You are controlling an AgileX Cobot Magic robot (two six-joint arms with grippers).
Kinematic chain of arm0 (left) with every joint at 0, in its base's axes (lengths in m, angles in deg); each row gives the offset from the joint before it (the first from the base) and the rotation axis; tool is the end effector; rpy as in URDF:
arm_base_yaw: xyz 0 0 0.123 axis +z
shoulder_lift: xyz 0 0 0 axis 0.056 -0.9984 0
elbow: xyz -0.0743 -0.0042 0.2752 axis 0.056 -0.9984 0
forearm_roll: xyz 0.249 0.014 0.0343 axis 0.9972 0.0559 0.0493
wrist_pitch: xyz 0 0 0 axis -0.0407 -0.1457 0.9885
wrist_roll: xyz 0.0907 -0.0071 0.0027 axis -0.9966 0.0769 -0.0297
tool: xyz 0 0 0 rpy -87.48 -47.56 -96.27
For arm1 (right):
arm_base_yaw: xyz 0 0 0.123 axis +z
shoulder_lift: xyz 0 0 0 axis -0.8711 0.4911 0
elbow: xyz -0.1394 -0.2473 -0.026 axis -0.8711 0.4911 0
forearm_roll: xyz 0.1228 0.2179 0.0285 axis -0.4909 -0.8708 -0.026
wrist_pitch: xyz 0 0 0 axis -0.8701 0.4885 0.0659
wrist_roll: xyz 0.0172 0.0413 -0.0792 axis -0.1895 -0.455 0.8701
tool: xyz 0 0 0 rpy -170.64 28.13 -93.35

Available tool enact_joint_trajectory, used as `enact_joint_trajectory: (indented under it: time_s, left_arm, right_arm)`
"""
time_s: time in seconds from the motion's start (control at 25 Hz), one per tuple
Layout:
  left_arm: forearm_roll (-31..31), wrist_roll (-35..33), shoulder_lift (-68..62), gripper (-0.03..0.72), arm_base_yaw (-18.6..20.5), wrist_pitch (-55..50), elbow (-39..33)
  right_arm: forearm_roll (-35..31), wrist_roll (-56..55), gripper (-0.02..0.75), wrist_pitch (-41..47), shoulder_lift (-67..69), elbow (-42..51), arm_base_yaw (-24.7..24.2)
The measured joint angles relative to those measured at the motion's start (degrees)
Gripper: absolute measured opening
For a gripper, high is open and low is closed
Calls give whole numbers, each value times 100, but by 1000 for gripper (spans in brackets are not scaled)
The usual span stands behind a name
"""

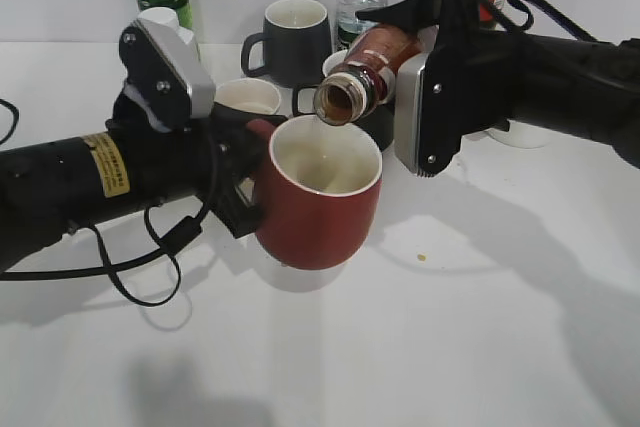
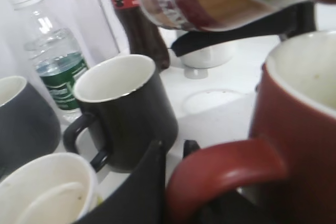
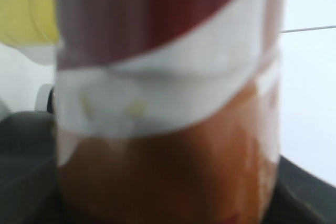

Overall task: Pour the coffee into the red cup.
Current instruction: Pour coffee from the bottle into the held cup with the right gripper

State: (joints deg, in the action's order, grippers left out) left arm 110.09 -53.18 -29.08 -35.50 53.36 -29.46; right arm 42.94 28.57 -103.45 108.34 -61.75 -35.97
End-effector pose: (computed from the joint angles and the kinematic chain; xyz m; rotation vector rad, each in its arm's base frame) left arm 0.2467 -0.1924 0.1845 0.9878 1.5319 -0.4934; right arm 0.2919 0.1754 0.2228 -1.5922 0.7477 -0.3884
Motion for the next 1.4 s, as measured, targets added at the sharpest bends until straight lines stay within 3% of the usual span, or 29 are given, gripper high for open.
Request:
enact_joint_trajectory:
  time_s: [1.4]
  left_arm:
    - [705,255,28,71,-6,-109,-68]
  right_arm:
    - [-43,1051,504,-52,-1,0,0]
